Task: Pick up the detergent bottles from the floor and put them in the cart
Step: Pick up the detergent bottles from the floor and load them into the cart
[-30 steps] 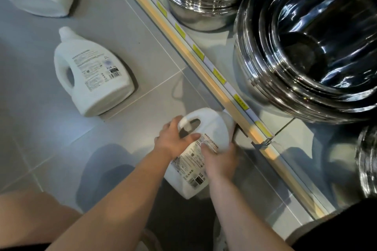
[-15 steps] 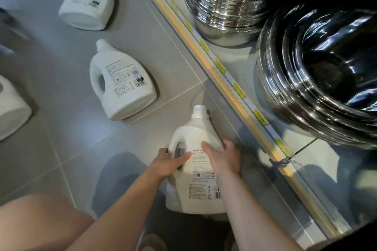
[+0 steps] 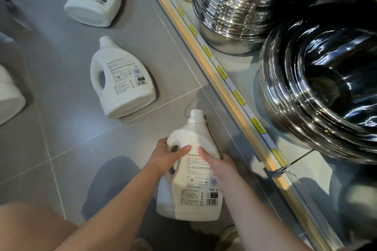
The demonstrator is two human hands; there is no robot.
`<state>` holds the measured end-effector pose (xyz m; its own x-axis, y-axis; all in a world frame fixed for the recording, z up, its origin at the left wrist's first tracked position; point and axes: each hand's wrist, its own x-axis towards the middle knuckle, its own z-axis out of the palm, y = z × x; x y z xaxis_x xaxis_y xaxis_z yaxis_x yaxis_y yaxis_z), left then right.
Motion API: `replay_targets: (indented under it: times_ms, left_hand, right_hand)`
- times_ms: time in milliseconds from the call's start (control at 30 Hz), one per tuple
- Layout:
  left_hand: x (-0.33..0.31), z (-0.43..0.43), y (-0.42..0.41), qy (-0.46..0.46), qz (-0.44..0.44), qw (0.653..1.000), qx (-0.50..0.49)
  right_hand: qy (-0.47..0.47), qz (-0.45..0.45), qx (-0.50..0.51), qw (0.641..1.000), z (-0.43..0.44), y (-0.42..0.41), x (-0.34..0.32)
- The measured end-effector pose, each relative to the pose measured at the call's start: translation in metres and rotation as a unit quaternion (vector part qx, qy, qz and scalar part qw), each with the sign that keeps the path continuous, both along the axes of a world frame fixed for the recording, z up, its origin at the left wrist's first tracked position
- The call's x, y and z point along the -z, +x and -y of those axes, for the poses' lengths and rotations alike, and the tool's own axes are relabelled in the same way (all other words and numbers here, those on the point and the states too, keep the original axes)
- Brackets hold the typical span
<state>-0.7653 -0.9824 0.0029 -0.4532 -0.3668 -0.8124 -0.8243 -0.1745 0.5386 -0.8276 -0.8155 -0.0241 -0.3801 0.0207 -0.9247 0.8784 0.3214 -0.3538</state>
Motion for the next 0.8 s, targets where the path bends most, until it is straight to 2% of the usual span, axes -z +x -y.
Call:
replay_targets:
  times_ms: [167,267,433,567,667,800]
  left_hand:
    - [-0.002,0.006,-0.001,-0.022,-0.029,0.999,-0.007]
    - [-0.014,0.015,-0.008,-0.042,-0.069,0.997,-0.017]
    - [-0.038,0.035,-0.029,-0.055,-0.18,0.981,-0.041]
    - [-0.052,0.052,-0.037,-0.11,-0.253,0.961,-0.008]
    - [-0.055,0.063,-0.037,-0.127,-0.277,0.952,0.021]
    - [-0.058,0.07,-0.03,-0.144,-0.272,0.95,0.051]
  right_hand:
    - [-0.038,-0.017,0.047,0.998,0.003,-0.004,-0.013]
    - [-0.058,-0.039,0.018,0.997,0.01,-0.01,-0.025]
    - [-0.086,-0.136,-0.014,0.987,0.024,-0.033,-0.05]
    - [-0.123,-0.205,-0.029,0.971,0.031,-0.051,-0.063]
    - [-0.145,-0.248,-0.042,0.957,0.031,-0.057,-0.062]
    - [-0.116,-0.289,-0.124,0.942,0.03,-0.059,-0.061]
